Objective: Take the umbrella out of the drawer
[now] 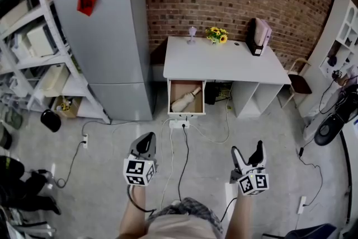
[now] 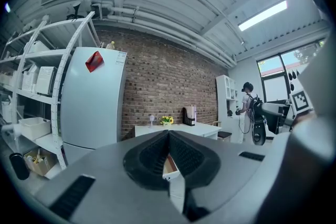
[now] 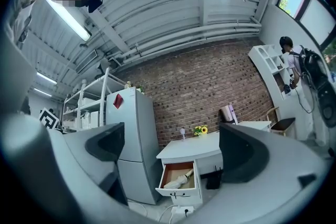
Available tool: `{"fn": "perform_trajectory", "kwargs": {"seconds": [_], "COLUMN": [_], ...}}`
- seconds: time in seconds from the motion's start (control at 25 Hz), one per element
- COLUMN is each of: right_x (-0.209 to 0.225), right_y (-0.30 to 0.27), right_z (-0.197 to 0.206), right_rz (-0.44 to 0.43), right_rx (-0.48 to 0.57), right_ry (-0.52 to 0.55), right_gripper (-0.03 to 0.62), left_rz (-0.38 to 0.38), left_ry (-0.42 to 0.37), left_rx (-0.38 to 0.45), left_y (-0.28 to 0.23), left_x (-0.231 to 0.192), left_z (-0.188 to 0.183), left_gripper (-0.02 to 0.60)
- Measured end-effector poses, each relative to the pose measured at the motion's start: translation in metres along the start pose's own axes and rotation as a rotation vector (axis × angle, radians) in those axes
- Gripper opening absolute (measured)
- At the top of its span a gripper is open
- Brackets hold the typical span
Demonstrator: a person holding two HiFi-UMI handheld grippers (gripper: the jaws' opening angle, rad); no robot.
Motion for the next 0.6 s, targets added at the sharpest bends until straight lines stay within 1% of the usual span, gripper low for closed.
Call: {"fn": "perform_trajectory", "kwargs": {"seconds": [0.32, 0.6], "right_x": [-0.002, 0.005], "right_y": [-0.010, -0.048], "right_z": [0.010, 0.016], "right_rz": [0.007, -0.010], "right_rx": [-0.009, 0.009], "right_ry": [-0.009, -0.013], "right_gripper": [0.548, 0.548], "left_rz": [-0.006, -0.010], "left_ry": [0.005, 0.002], "left_rx": [-0.014, -0.019], "left_y": [-0.004, -0.039], "left_x": [-0.014, -0.027], "left_z": [0.008, 0.010], "left_gripper": [0.025, 0.025]}}
Point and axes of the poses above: the fingertips, and each gripper's own axes: y backward along the fingers, x to its right, z out of its underside, the point moved 6 cm from there along y, backward along the fingers, and after that the axes turned 4 degrees about y, right-handed, at the moved point
